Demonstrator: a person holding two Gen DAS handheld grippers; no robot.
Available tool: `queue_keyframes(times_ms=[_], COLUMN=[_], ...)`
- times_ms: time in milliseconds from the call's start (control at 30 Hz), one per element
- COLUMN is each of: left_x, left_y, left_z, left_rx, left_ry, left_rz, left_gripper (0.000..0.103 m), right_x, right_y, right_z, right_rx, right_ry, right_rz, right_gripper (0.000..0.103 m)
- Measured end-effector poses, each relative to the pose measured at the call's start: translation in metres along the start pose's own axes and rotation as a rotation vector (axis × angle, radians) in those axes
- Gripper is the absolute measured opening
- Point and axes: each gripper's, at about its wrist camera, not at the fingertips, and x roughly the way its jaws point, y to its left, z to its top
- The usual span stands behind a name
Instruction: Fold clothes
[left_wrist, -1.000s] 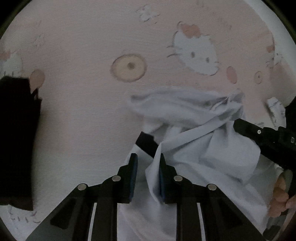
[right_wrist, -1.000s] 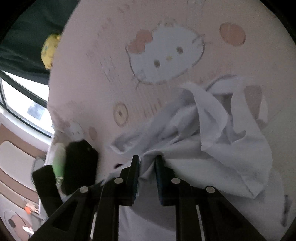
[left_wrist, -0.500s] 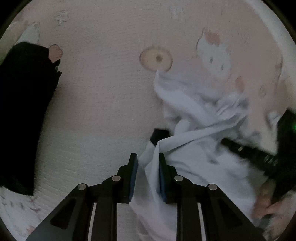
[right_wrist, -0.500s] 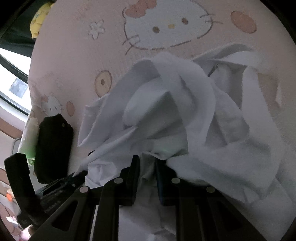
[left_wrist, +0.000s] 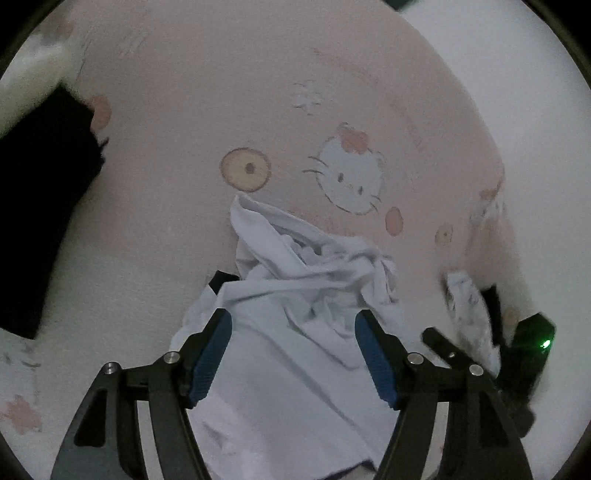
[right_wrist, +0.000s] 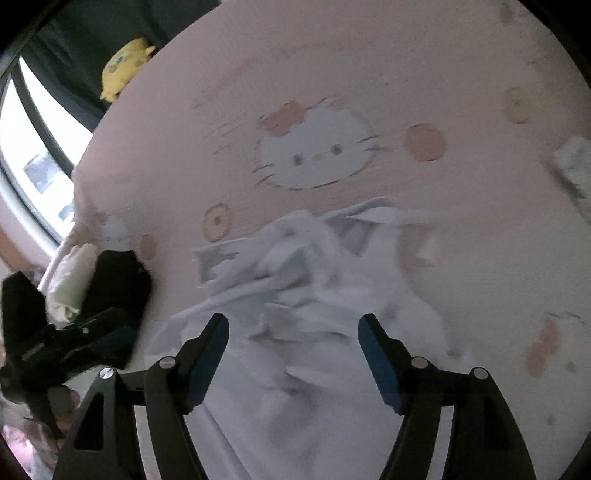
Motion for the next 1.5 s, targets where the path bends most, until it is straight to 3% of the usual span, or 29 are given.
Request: queue_keyframes(times_ms=[133,300,400,567,833,1033,1300,1500], left_x=[-0.035,-0.083,-0.103,-0.113,-0.099,-0.076,-0.048,-0.027], left_y=[-0.035,-0.054,-0.063,-0.066,-0.060,-0.029,-0.001,-0.005], left_z=[-0.011,-0.032,-0.039,-0.052,-0.080,-0.098,-0.120,-0.137], left_rx=[0.133,0.203,0.223,0.230,0.384,0.364,0.283,0.341], left_ry=[-0.038,-0.059,-0.085,-0.058,-0.003,0.066,0.070,0.094], left_rz=[0.031,0.077,0.090,0.056,0.101,0.119,0.180,0.241], left_gripper=[0.067,0.067,0.067,0.067,0.067,0.067,0.067,0.067], right_x=[-0.034,-0.090,-0.105,-0.113,-0.125,-0.124,-0.097,-0.071], right_y=[0.015,0.027,0.028,0.031,0.018,0.013,0.024,0.024], right_z=[0.002,-0.020,-0.036,-0.058,-0.094,-0.127,-0.153,-0.169], right_rx=[0.012,0.034,0.026,-0.014,0.052,-0.056,-0.213,-0.263], right_ry=[-0.031,-0.114,-0.099,-0.051,-0.047,-0.025,0.054,0.128], right_rz=[-0.015,-0.015,-0.018,-0.050,-0.172,-0.306,-0.363,-0.447], right_gripper=[0.072,0.074,0.075,0.075,0.075,0.075,0.075,0.075])
